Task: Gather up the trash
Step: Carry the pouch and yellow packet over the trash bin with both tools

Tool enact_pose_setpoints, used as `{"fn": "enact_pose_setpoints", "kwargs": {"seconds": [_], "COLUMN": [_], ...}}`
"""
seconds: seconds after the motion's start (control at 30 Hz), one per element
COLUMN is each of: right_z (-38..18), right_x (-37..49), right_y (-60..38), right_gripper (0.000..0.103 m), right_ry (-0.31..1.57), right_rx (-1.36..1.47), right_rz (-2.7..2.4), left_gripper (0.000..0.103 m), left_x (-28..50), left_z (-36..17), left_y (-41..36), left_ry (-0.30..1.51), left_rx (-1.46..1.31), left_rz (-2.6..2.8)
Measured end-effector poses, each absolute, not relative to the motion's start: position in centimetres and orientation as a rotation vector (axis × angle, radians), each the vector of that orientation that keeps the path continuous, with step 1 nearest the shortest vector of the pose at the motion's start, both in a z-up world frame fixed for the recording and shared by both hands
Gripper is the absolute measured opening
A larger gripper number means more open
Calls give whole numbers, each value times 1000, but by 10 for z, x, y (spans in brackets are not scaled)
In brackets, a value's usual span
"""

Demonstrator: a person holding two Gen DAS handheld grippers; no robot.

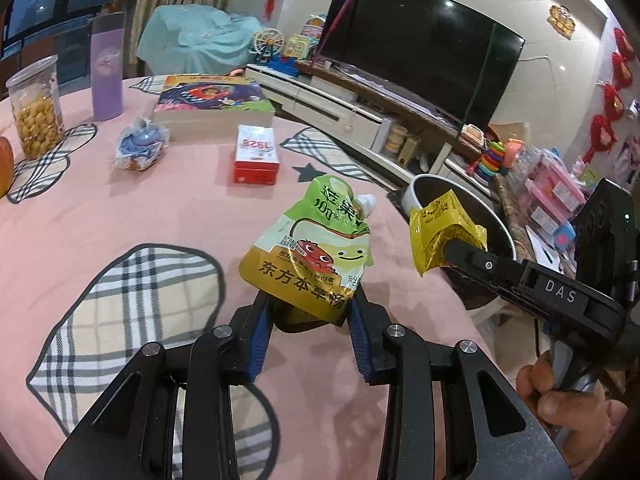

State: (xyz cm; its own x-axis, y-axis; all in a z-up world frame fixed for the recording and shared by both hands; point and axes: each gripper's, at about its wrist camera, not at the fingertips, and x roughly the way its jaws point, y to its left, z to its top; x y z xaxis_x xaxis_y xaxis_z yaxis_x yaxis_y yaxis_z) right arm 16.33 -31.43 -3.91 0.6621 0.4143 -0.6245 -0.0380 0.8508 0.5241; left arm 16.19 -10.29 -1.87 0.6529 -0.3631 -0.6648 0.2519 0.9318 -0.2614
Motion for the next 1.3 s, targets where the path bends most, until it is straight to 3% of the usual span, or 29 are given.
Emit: {"fn": "enact_pose_setpoints", "kwargs": {"seconds": [1.3], "right_z": [-34], "right_x": [140], "right_y": [-415], "right_gripper": [18], "right_ry": [757], "right_rx": [539], "right_rz": [73], "left_gripper": [33], "left_x": [184], "left_z": [0], "left_y": [-211], "left_ry": [786], "left_rx": [-64], "left_rz": [-544]}}
